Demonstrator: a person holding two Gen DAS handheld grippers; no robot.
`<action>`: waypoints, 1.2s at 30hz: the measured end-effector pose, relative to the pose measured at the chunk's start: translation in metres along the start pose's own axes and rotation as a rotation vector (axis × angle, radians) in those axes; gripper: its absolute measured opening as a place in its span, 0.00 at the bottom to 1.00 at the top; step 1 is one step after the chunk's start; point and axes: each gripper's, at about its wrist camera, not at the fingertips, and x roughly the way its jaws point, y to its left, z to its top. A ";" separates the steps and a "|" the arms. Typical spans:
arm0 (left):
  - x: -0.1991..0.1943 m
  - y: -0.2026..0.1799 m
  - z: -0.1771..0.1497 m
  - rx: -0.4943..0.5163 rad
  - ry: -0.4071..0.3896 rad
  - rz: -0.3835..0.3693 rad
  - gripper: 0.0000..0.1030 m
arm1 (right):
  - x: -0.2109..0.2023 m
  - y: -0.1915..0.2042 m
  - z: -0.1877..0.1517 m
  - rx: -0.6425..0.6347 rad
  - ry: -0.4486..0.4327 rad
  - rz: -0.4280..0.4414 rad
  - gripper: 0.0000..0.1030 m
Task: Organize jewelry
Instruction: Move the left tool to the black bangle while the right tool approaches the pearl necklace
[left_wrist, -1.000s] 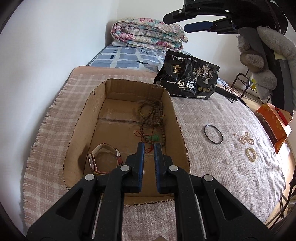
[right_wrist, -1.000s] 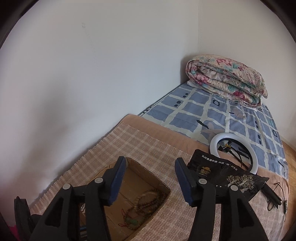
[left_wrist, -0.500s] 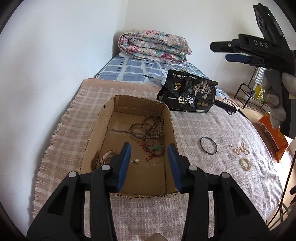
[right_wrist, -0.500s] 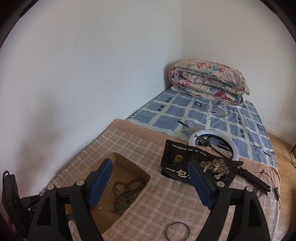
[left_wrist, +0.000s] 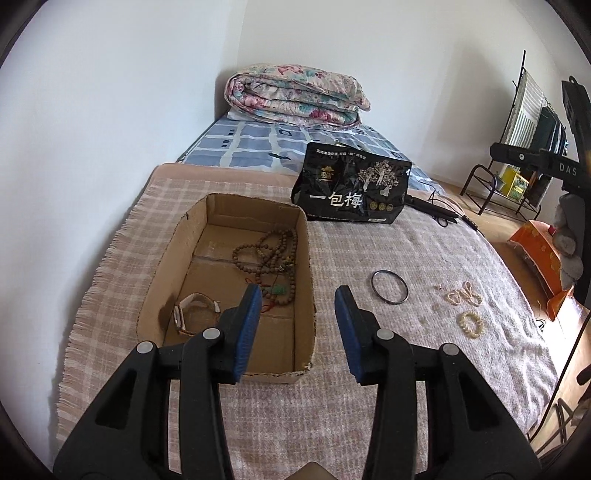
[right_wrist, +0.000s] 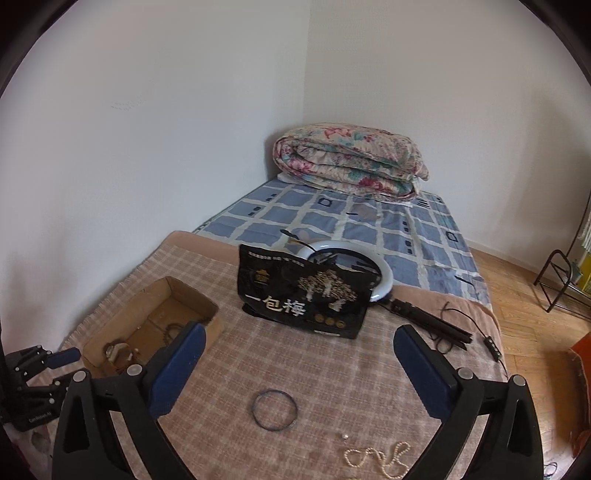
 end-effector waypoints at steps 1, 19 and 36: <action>0.001 -0.005 -0.001 0.005 0.002 -0.009 0.40 | -0.005 -0.008 -0.007 0.005 0.001 -0.009 1.00; 0.046 -0.086 -0.016 0.104 0.077 -0.107 0.40 | -0.020 -0.114 -0.144 0.115 0.158 -0.168 1.00; 0.132 -0.124 -0.022 0.095 0.166 -0.121 0.40 | 0.026 -0.151 -0.206 0.167 0.241 -0.153 0.99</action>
